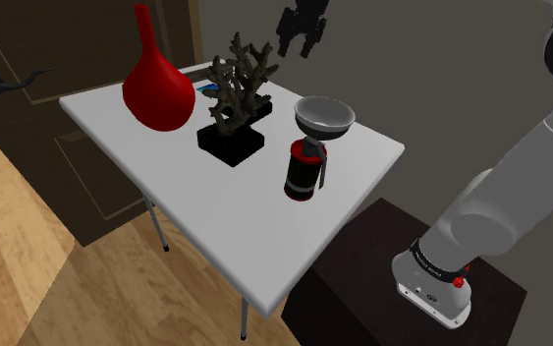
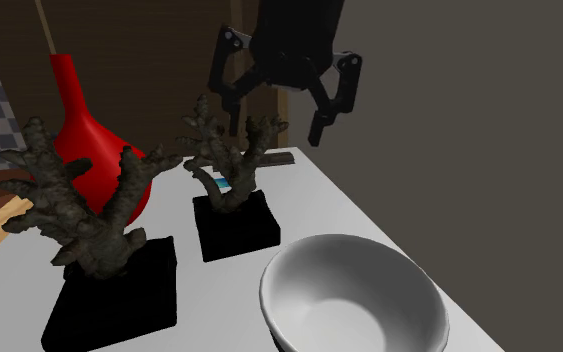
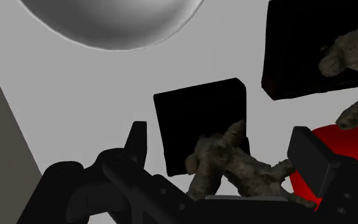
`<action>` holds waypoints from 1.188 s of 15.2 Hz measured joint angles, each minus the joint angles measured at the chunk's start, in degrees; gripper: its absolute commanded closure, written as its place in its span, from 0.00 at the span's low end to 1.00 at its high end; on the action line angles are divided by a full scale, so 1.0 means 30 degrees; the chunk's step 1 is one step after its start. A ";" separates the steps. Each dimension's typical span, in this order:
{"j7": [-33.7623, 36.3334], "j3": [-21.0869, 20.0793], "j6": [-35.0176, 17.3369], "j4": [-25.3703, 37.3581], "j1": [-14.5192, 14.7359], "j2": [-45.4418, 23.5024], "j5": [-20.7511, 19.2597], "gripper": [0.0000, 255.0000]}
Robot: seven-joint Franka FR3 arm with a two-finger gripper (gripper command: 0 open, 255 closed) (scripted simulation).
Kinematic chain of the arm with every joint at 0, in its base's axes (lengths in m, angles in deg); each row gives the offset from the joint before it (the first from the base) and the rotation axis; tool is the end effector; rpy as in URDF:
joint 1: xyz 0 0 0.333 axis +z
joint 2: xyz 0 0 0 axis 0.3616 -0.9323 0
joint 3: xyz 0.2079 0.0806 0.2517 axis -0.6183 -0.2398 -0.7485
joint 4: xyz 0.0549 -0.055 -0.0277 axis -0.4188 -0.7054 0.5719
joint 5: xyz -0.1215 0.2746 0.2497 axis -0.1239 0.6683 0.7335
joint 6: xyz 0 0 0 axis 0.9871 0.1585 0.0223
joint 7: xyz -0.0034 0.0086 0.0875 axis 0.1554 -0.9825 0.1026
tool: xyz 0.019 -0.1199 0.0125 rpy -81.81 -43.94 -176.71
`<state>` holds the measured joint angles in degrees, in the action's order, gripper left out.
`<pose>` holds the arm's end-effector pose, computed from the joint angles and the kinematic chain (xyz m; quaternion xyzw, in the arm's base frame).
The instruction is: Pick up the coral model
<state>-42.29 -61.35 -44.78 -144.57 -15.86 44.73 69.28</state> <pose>0.5423 0.0873 0.6433 -0.9936 -0.0361 -0.0556 0.0918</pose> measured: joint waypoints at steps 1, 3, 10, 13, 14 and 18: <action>0.0098 -0.0107 0.0208 0.1069 0.0109 -0.0900 0.0093 0.00; 0.0198 -0.0260 0.0769 0.3381 0.0265 -0.2770 0.0273 0.00; -0.0059 -0.0392 -0.0130 0.3628 0.0380 -0.4068 0.0492 0.00; -0.0163 -0.0402 -0.0753 0.2833 0.0397 -0.3902 0.0518 0.00; -0.0156 -0.0408 -0.0799 0.2793 0.0406 -0.3903 0.0517 1.00; -0.0144 -0.0414 -0.0839 0.2765 0.0416 -0.3885 0.0512 1.00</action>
<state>-42.72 -62.60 -47.30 -136.28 -14.61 33.07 70.81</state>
